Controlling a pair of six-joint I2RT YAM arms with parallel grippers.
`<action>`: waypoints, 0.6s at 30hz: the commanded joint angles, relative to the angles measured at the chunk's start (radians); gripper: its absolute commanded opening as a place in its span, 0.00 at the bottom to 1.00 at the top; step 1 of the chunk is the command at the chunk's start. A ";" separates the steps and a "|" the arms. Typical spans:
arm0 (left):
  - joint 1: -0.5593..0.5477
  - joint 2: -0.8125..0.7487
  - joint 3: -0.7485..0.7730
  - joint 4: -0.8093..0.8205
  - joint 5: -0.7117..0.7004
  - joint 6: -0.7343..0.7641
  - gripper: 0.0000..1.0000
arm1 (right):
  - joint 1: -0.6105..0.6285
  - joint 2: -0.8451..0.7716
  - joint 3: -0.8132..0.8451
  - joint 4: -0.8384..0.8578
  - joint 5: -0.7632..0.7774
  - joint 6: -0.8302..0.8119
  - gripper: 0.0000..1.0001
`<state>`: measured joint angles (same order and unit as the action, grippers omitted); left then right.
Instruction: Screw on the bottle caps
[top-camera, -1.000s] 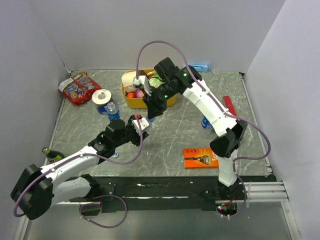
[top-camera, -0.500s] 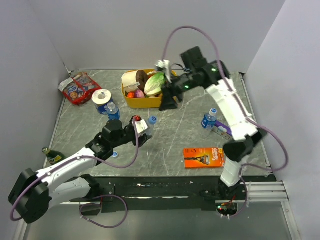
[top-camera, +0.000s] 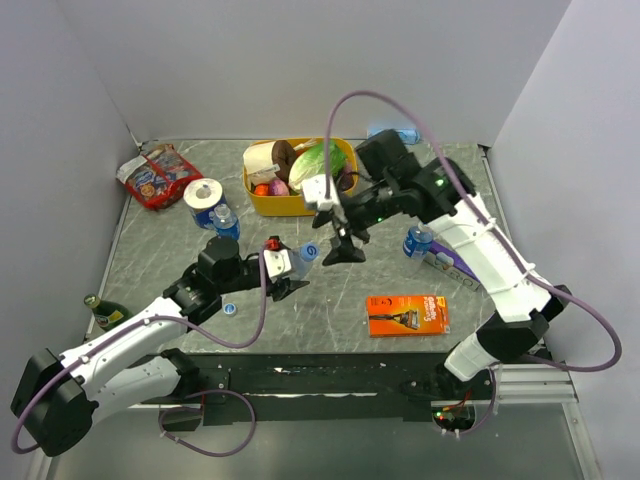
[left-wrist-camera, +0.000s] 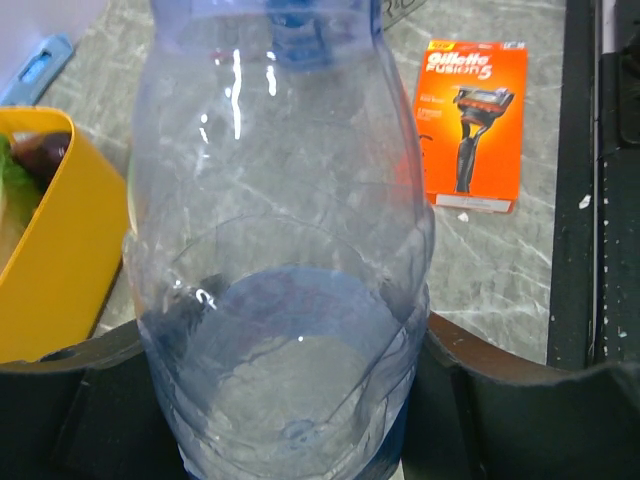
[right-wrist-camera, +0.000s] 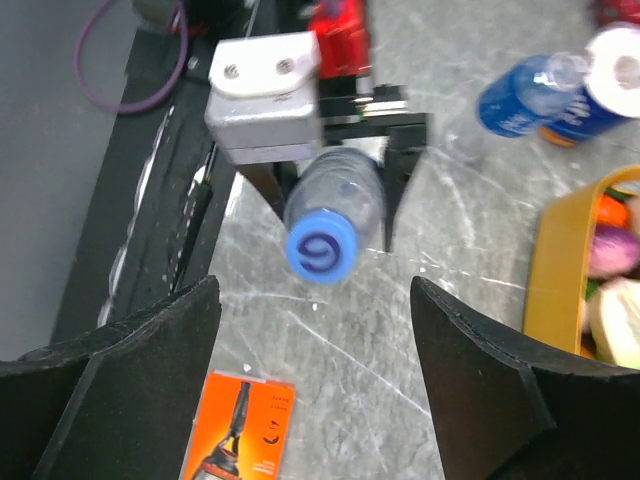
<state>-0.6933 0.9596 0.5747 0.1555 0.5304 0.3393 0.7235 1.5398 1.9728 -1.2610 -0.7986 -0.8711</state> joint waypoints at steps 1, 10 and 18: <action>-0.002 -0.012 0.066 -0.002 0.068 0.026 0.01 | 0.066 -0.018 -0.022 0.048 0.050 -0.086 0.82; -0.003 -0.024 0.076 -0.007 0.071 0.017 0.01 | 0.079 0.016 -0.006 0.075 0.033 -0.028 0.72; -0.005 -0.032 0.073 0.013 0.054 -0.003 0.01 | 0.083 0.031 -0.035 0.112 0.050 0.009 0.60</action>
<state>-0.6933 0.9516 0.6067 0.1410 0.5682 0.3492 0.8009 1.5627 1.9427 -1.2079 -0.7494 -0.8913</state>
